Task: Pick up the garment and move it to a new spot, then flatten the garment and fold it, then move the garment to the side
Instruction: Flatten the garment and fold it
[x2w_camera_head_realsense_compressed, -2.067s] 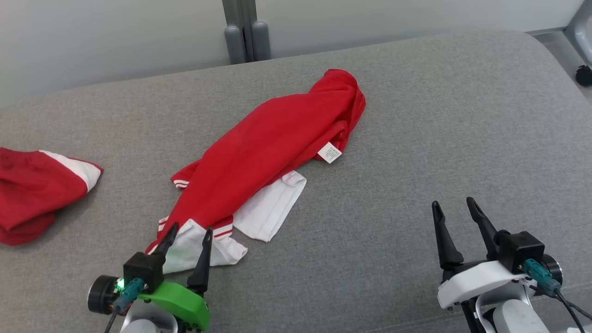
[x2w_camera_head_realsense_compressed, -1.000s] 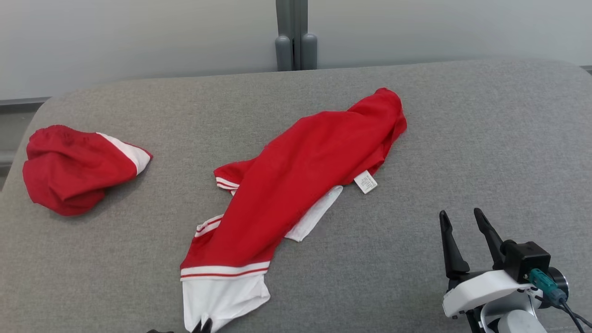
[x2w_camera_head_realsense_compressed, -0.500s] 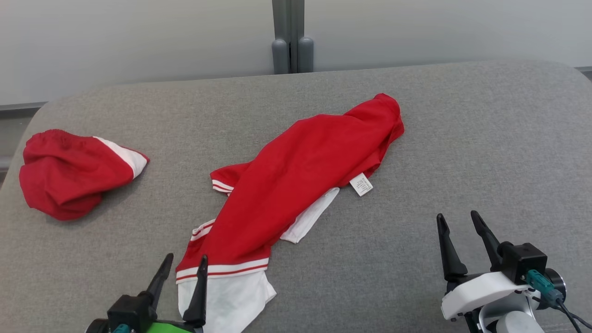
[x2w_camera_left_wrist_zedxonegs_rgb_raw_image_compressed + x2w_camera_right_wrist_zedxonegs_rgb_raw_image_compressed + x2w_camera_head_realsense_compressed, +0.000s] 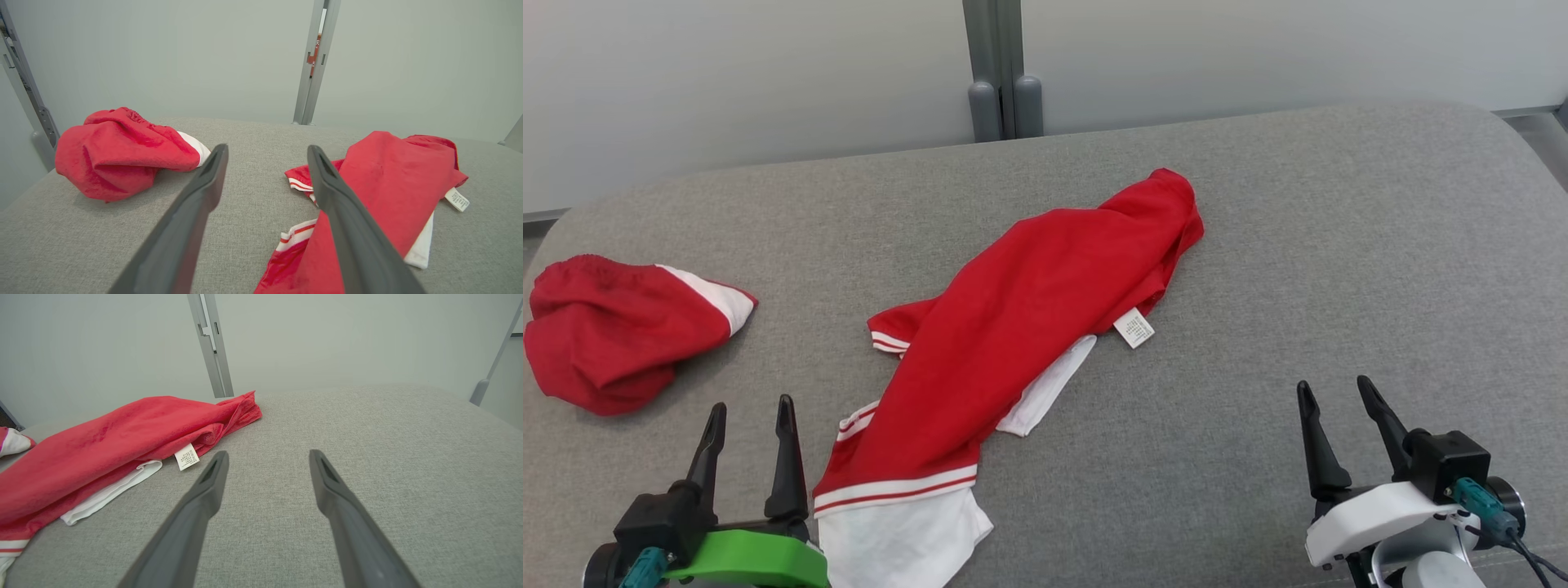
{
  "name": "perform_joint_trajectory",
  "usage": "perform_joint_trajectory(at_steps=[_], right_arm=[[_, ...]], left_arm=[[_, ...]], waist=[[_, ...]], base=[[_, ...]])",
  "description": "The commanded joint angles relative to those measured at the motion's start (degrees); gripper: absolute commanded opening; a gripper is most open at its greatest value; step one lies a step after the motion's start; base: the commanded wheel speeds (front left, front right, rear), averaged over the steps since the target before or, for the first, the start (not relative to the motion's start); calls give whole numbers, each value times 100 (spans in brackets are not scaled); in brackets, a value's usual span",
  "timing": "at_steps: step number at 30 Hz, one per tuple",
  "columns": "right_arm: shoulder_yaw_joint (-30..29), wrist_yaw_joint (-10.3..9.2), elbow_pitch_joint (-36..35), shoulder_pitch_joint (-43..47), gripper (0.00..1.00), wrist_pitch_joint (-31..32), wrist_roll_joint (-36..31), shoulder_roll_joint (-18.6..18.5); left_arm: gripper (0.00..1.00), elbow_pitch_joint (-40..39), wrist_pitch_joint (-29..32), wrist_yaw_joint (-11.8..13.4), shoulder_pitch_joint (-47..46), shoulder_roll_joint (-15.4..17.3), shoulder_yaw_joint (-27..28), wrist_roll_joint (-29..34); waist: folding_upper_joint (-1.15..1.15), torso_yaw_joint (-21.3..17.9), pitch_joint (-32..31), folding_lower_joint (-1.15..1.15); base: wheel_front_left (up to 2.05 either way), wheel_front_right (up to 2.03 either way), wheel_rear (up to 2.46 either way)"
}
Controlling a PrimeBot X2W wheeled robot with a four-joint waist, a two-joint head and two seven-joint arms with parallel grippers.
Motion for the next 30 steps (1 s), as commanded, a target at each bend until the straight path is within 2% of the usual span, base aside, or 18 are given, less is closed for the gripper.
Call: perform_joint_trajectory(at_steps=[1, 7, 15, 27, 30], right_arm=[[-17, 0, 28, 3, 100, -19, 14, -35], [-2, 0, 122, -126, 100, -19, 12, -60], [332, 0, 563, -947, 100, -8, -29, -373], [1098, 0, 2003, -2454, 100, 107, -95, -838], [1291, 0, 2460, -2753, 100, 110, -37, -937]], left_arm=[[100, 57, 0, -63, -61, -26, 75, 105], [100, 147, 0, -178, -43, -138, 206, 269], [100, 241, -1, -281, -192, -262, 190, 370], [100, 303, -1, -332, -561, -322, -63, 249], [100, 282, 0, -276, -653, -322, -198, 103]], waist=[[0, 3, -17, 0], [0, 93, -43, 0], [0, 363, 114, 0], [0, 1027, 706, 0], [0, 1186, 859, 0]], base=[[0, 0, 0], [0, 0, 0], [0, 0, 0], [0, 0, 0], [0, 0, 0]])
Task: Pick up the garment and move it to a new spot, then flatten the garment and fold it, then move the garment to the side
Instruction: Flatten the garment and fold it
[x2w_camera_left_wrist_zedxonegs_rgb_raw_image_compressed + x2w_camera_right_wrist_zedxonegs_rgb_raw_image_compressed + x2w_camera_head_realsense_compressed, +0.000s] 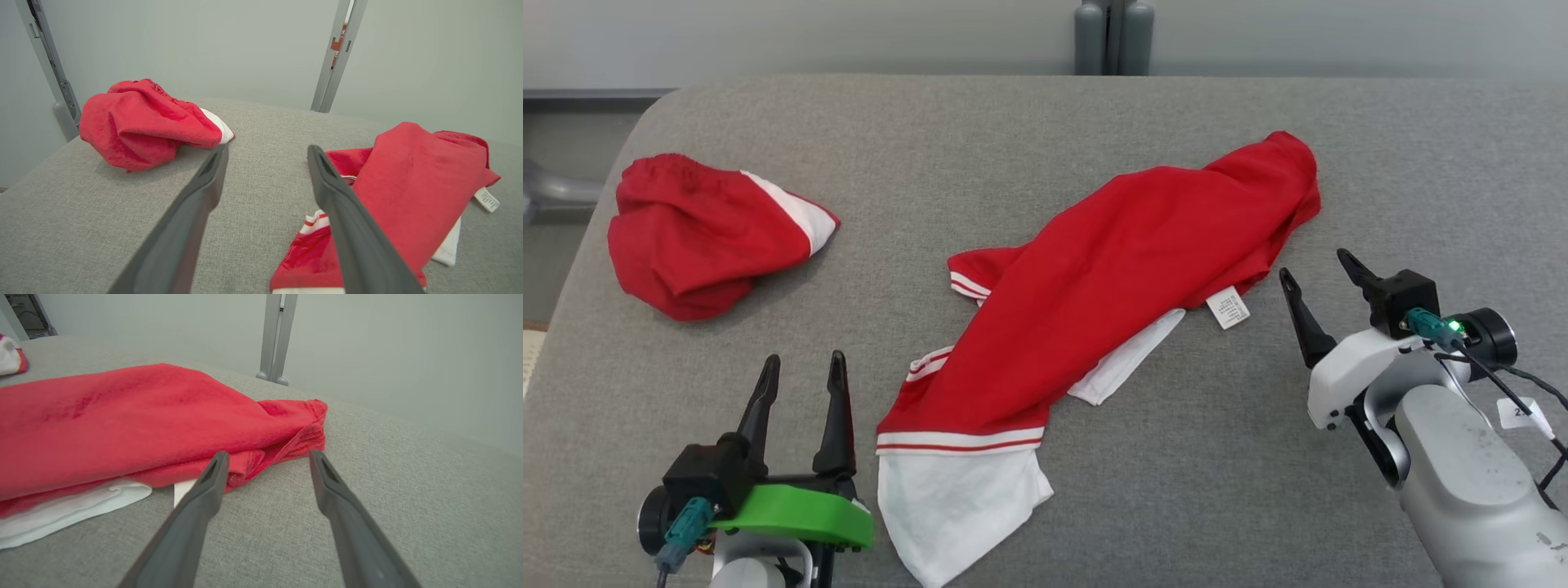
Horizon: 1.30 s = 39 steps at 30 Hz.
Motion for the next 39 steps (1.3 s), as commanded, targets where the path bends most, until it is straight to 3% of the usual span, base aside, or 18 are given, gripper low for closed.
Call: perform_joint_trajectory(at_steps=[1, 12, 13, 14, 15, 22, 39], right_arm=[[71, 0, 170, -152, 100, 8, 15, -53], [667, 0, 1402, -910, 100, -89, 265, -205], [694, 0, 1466, -950, 47, -99, 294, -202], [725, 0, 1542, -982, 7, -108, 322, -198], [748, 0, 1590, -1023, 0, -111, 354, -199], [663, 0, 1235, -809, 0, -134, 432, -185], [229, 0, -1303, 1439, 0, -39, 155, -485]], left_arm=[[100, -23, -1, 42, -123, 1, -40, -73], [100, -51, -1, 178, -366, 1, -404, -310], [100, -53, -1, 189, -378, 1, -418, -321], [100, -56, -1, 203, -388, 0, -440, -329], [100, -61, -1, 216, -396, 0, -460, -342], [100, -25, -1, 263, -233, 1, -417, -334], [100, 129, -1, 209, 187, 5, -185, -269]], waist=[[0, 294, 291, 0], [0, 674, 616, 0], [0, 691, 629, 0], [0, 705, 636, 0], [0, 716, 641, 0], [0, 555, 477, 0], [0, -525, -112, 0]], base=[[0, 0, 0], [0, 0, 0], [0, 0, 0], [0, 0, 0], [0, 0, 0], [0, 0, 0], [0, 0, 0]])
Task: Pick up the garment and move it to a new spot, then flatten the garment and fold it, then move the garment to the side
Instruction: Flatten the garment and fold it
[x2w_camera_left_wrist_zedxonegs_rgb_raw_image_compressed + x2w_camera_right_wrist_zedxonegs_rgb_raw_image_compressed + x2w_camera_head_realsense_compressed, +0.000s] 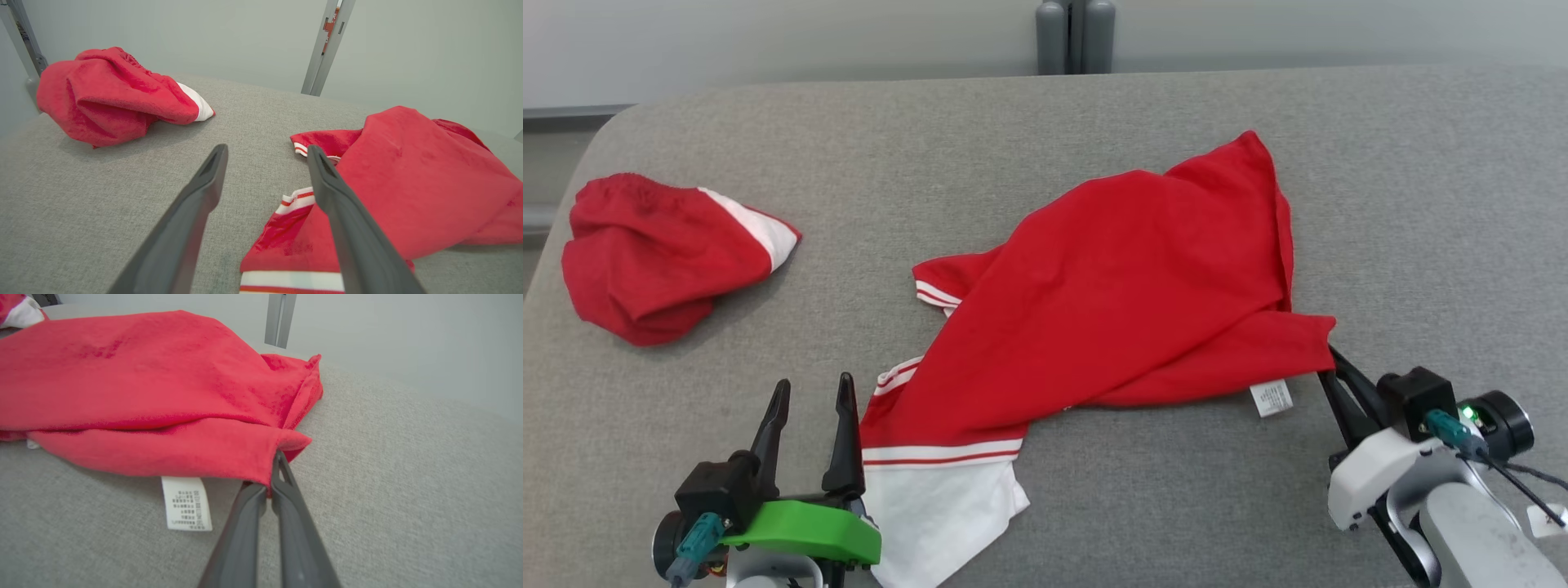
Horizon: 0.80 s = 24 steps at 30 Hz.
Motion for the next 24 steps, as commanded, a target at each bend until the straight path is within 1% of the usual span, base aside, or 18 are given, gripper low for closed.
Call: perform_joint_trajectory(at_steps=[1, 5, 8, 11, 12, 13, 14, 19, 24], right_arm=[[-61, 0, -189, 235, 0, 64, 3, -24], [-366, 0, -867, 945, 0, 304, 43, -33], [-602, 0, -1377, 1489, 0, 538, -4, 35], [-719, 0, -1756, 1891, 0, 729, 6, 108], [-749, 0, -1850, 2010, 25, 787, -7, 107], [-769, 0, -1919, 2073, 76, 816, -29, 108], [-797, 0, -1980, 2119, 100, 829, -5, 135], [-949, 0, -2236, 2251, 100, 827, 14, 136], [-1006, 0, -2446, 2106, 100, 827, 71, 2]], left_arm=[[100, 5, -1, -3, 56, 14, 16, 9], [100, 19, 0, -13, 55, 14, 29, 12], [100, 26, -1, -25, 98, 14, 61, 35], [100, 28, -1, -39, 127, 15, 114, 58], [100, 31, -1, -37, 133, 14, 127, 65], [100, 37, -1, -44, 138, 15, 134, 75], [100, 44, -1, -51, 138, 15, 137, 76], [100, 67, -1, -66, 104, 15, 126, 104], [100, 71, -1, -84, 133, 15, 116, 116]], waist=[[0, -249, -146, 0], [0, -330, -126, 0], [0, -390, -126, 0], [0, -451, -129, 0], [0, -462, -129, 0], [0, -469, -132, 0], [0, -475, -136, 0], [0, -465, -199, 0], [0, -410, -233, 0]], base=[[0, 0, 0], [0, 0, 0], [0, 0, 0], [0, 0, 0], [0, 0, 0], [0, 0, 0], [0, 0, 0], [0, 0, 0], [0, 0, 0]])
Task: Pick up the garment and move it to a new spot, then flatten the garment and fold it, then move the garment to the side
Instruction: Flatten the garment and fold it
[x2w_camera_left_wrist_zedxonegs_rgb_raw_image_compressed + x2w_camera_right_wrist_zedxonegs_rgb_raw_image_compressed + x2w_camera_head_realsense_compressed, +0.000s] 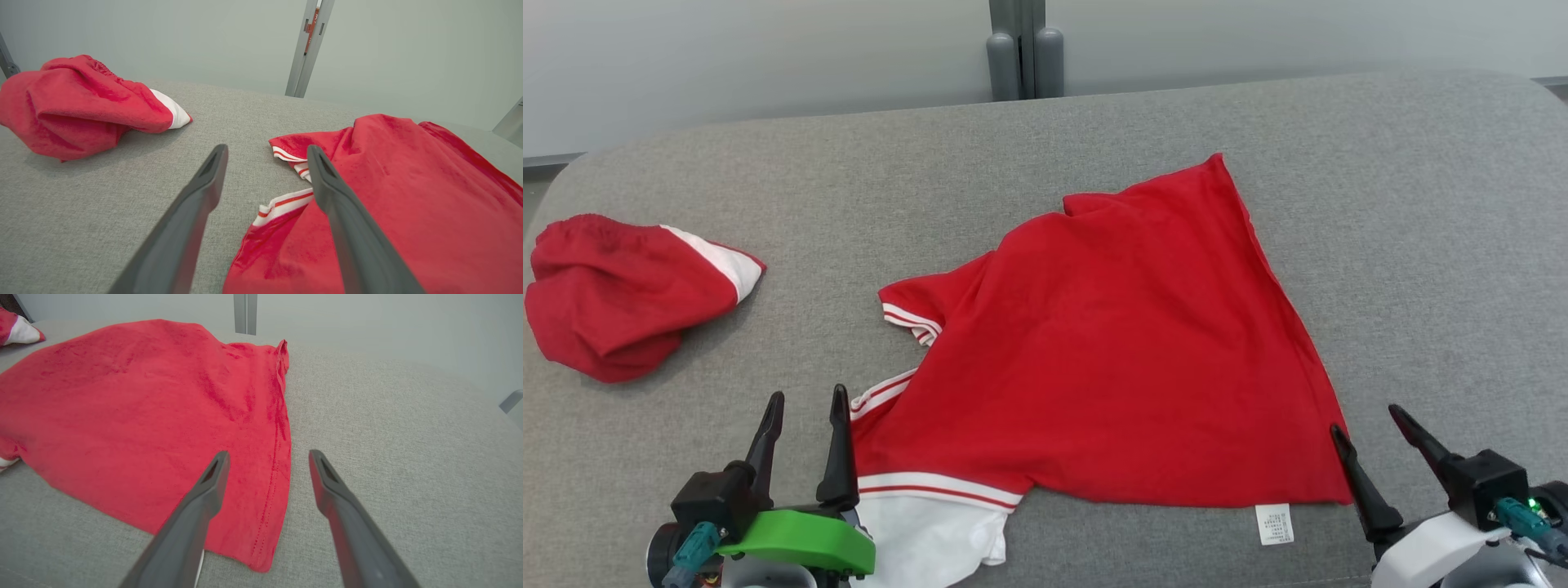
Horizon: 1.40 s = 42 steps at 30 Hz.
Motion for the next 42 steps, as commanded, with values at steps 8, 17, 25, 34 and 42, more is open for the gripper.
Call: perform_joint_trajectory(at_steps=[8, 17, 25, 34, 42], right_arm=[[-33, 0, 129, -935, 100, 181, -105, -250], [162, 0, 1349, -2027, 100, 193, -71, -296], [530, 0, 2762, -2649, 100, -41, 116, -229], [896, 0, 3668, -3196, 0, -365, 503, -243], [856, 0, 4042, -4001, 0, -667, 772, -305]], left_arm=[[100, -46, -1, -28, -42, 15, -25, 74], [100, -65, -1, -4, -309, 16, -137, 25], [100, -53, -1, 36, -411, 15, -269, -42], [100, -18, -1, 46, -472, 15, -312, -60], [100, 15, -1, 65, -492, 16, -344, -74]], waist=[[0, 168, 121, 0], [0, 409, 443, 0], [0, 586, 635, 0], [0, 626, 656, 0], [0, 664, 621, 0]], base=[[0, 0, 0], [0, 0, 0], [0, 0, 0], [0, 0, 0], [0, 0, 0]])
